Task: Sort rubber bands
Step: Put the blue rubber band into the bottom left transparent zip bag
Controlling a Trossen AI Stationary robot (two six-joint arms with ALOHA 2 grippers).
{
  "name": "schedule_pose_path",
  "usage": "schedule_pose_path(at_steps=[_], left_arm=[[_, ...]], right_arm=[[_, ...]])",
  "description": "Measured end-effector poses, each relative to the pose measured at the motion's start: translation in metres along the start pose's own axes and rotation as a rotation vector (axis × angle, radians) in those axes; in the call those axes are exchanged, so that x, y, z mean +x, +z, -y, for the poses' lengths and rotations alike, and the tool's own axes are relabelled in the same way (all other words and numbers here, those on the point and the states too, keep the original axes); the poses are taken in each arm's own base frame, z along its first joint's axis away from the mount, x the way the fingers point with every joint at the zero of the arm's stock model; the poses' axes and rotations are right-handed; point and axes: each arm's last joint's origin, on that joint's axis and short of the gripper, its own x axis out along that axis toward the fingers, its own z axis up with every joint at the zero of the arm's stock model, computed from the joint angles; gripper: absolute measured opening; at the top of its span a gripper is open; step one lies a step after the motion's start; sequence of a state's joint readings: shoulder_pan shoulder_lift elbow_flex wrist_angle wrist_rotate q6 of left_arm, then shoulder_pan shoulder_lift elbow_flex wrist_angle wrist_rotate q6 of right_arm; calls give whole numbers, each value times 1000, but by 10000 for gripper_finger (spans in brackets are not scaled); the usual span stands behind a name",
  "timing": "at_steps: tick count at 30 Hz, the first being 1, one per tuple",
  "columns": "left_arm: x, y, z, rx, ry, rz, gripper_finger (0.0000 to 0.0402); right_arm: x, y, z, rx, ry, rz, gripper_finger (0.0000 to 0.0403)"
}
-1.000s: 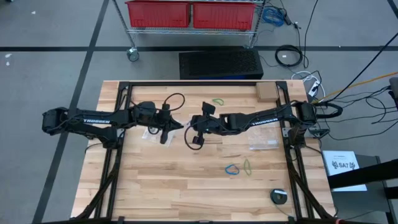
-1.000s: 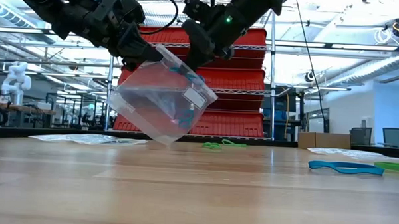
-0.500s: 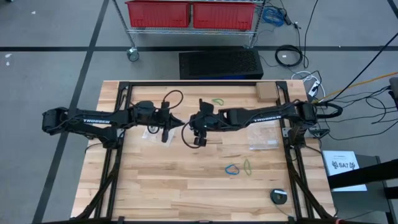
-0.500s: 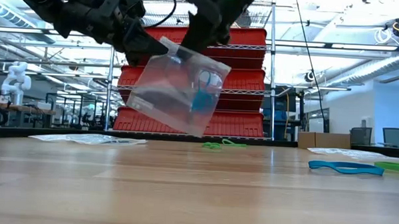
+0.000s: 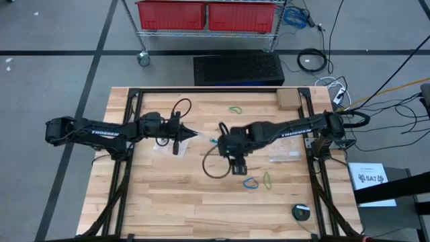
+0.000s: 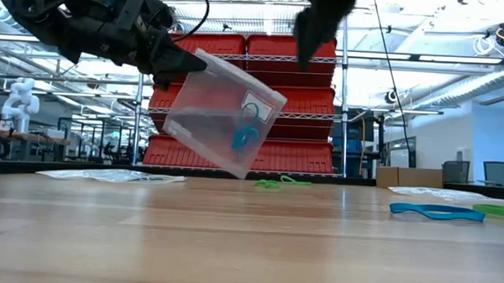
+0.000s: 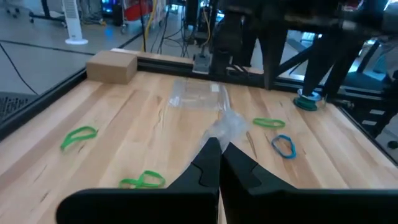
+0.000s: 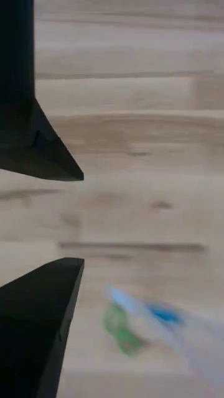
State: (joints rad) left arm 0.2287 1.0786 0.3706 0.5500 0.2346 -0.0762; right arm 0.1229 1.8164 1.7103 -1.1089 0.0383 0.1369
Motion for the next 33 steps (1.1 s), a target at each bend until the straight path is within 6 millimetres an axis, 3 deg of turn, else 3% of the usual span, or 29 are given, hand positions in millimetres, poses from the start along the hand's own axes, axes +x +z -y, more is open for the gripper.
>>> schedule_pose_path(at_steps=[5, 9, 17, 21, 27, 30, 33], left_arm=[[-2, -6, 0, -24, -10, -11, 2], [-2, -9, 0, -14, -7, -21, 2], [-4, -9, -6, -7, 9, -22, 2], [-4, -11, -5, -24, 8, -44, 2], [-4, -12, -4, -43, -20, -56, 2], [-4, -12, -4, -42, -20, -56, 2], [-4, -12, -4, -42, -20, -56, 2]], right_arm=[[26, -25, -24, 47, 31, -142, 208], [57, -51, -49, 91, 35, -192, 214], [110, -96, -77, 276, 42, -152, 260], [123, -115, -82, 345, 8, -148, 289], [129, -127, -87, 359, -18, -106, 307], [130, -129, -89, 357, -47, -90, 289], [130, -131, -89, 361, -58, -90, 244]])
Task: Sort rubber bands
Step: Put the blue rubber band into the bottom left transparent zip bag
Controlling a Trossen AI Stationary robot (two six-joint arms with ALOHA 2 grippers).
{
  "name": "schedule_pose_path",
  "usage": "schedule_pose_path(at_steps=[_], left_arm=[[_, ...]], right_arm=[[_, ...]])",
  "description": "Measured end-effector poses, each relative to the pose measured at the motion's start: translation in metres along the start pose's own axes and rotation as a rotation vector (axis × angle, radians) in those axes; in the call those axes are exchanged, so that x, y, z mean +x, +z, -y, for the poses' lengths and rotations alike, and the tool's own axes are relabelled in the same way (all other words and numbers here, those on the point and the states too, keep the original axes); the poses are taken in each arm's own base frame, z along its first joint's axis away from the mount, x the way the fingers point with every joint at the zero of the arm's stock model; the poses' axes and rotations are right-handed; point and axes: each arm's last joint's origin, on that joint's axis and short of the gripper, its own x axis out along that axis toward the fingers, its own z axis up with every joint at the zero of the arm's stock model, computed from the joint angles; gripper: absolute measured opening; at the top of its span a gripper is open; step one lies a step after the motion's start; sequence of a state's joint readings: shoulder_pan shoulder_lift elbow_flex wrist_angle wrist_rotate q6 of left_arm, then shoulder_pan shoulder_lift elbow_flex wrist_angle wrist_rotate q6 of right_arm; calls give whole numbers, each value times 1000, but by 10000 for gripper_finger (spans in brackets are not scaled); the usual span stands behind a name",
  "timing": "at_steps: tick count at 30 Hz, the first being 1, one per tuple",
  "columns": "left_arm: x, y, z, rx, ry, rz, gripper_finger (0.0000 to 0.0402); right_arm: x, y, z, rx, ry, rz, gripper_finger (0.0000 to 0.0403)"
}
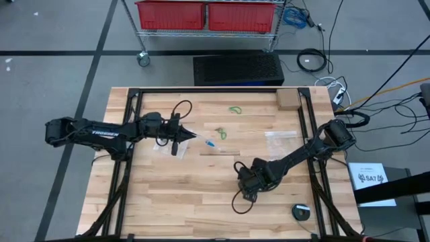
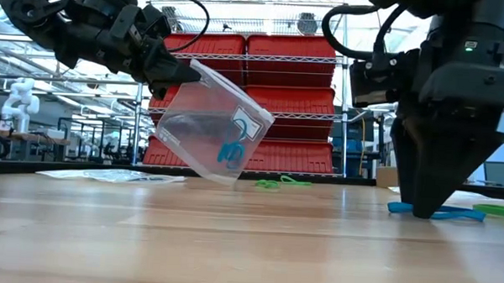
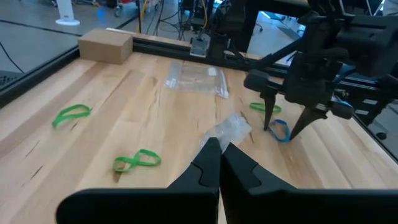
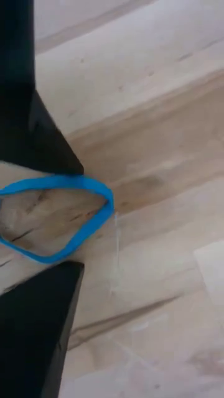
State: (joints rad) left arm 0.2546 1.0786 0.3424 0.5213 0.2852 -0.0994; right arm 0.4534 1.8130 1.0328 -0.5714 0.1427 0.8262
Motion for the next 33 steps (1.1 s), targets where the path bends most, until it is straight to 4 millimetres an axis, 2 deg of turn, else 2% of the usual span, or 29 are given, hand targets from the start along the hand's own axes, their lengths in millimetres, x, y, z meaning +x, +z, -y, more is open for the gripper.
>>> schedule_pose_path(at_steps=[9, 11, 16, 19, 23, 29, 33], left_arm=[[0, 0, 0, 1, 0, 0, 2], [0, 0, 0, 1, 0, 1, 2], [0, 0, 0, 0, 0, 1, 2], [0, 0, 0, 0, 0, 0, 2], [0, 0, 0, 0, 0, 0, 2], [0, -1, 0, -3, 2, -10, 2], [0, -1, 0, -2, 2, -9, 2]], right_arm=[[-1, 2, -2, -8, 5, -8, 37], [-4, 5, -6, -39, 23, -9, 10], [-19, 26, -15, -154, 51, 75, 9], [-24, 40, -9, -224, -45, 161, 2], [-34, 68, 2, -276, -152, 273, 1], [-66, 118, 12, -336, -280, 489, 1], [-78, 139, 19, -369, -329, 583, 0]])
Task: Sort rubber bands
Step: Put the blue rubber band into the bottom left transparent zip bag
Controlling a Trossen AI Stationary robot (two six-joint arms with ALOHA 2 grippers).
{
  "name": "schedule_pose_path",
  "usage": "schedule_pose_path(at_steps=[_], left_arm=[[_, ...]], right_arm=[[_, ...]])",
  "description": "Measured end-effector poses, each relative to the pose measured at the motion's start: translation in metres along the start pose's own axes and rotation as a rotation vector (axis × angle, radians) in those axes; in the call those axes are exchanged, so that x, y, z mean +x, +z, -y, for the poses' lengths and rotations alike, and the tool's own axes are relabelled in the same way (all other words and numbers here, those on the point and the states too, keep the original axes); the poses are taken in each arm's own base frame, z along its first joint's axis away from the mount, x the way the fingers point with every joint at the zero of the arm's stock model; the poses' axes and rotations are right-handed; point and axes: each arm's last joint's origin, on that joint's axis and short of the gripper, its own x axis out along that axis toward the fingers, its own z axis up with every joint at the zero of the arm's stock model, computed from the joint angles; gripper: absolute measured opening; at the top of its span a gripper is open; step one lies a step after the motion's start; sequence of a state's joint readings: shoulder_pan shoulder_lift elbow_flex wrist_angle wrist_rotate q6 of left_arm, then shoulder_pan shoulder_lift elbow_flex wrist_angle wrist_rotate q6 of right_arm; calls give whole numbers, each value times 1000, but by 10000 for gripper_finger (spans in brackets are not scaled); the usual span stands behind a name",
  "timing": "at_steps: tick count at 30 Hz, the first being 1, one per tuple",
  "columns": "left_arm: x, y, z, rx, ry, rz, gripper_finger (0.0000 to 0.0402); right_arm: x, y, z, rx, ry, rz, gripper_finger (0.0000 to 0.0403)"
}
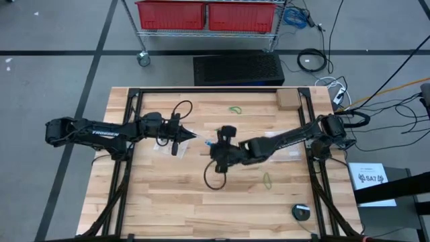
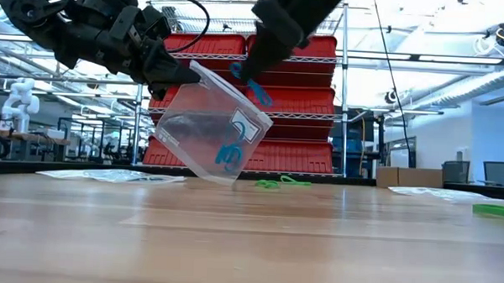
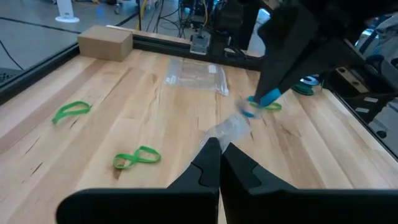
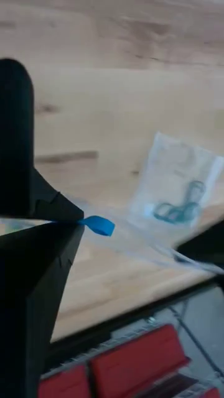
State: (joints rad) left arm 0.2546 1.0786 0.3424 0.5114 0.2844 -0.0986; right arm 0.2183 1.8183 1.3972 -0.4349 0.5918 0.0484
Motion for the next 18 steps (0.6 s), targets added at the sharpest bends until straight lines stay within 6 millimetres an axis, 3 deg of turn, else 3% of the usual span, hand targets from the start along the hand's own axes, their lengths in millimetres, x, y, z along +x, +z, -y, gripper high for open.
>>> schedule_pose_path(at_steps=[10, 18], left_arm=[[0, 0, 0, 1, 0, 3, 2], [0, 0, 0, 1, 0, 4, 2]], right_arm=[[19, 11, 20, -13, -27, 88, 0], [21, 16, 22, 6, 32, 130, 0]])
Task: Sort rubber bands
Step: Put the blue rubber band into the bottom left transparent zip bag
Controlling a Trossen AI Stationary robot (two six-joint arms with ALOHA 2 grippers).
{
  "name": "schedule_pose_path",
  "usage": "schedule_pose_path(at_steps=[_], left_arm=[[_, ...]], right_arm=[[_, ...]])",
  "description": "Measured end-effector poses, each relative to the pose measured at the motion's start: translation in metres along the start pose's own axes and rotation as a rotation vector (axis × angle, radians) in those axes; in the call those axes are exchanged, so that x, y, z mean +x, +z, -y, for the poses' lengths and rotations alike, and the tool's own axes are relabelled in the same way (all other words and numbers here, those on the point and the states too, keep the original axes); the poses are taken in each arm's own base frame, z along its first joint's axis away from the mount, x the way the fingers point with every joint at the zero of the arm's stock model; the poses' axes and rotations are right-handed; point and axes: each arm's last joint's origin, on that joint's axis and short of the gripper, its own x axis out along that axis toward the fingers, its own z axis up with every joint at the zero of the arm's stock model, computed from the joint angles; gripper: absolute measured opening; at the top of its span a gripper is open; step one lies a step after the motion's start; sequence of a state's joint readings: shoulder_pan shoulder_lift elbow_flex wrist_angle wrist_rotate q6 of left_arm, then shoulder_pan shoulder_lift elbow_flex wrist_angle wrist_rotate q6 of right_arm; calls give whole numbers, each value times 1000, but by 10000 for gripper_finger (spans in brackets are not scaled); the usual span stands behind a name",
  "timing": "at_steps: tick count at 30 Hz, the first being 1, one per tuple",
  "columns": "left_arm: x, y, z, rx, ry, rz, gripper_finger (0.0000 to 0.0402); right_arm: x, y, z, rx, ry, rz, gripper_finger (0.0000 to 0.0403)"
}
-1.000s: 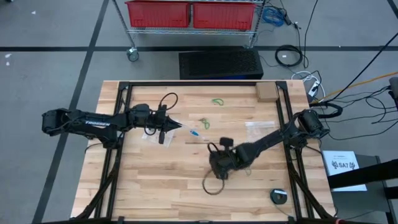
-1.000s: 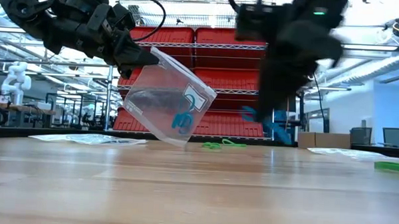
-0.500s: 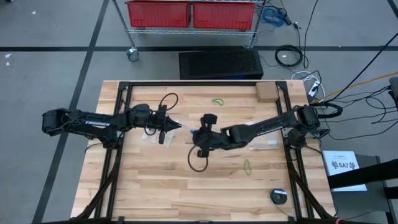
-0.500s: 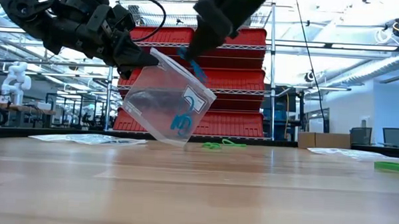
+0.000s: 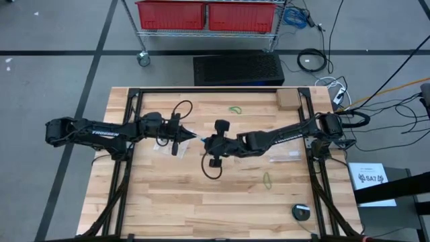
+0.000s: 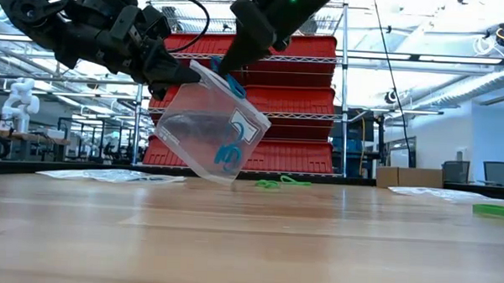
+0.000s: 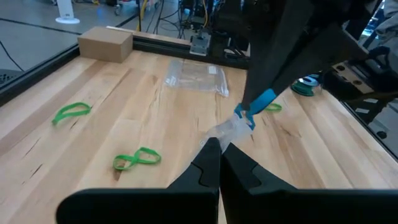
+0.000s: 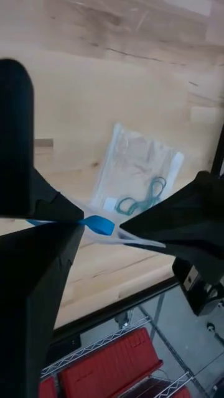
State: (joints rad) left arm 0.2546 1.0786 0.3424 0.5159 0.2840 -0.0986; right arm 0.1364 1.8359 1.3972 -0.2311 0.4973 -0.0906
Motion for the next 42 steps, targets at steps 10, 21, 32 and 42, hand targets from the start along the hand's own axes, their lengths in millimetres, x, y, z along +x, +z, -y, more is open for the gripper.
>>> schedule_pose_path(at_steps=[10, 21, 32, 42], left_arm=[[0, 0, 0, 0, 9, 1, 2], [0, 0, 0, -1, 8, 0, 2], [0, 0, 0, -3, -4, -3, 2], [1, -1, 5, 4, -29, -8, 2]], right_arm=[[6, -2, 2, 11, -1, -4, 0], [33, -12, 10, 96, 7, -27, 4], [35, -8, 17, 163, -11, 4, 93], [-1, 37, 28, 81, 20, -124, 134]])
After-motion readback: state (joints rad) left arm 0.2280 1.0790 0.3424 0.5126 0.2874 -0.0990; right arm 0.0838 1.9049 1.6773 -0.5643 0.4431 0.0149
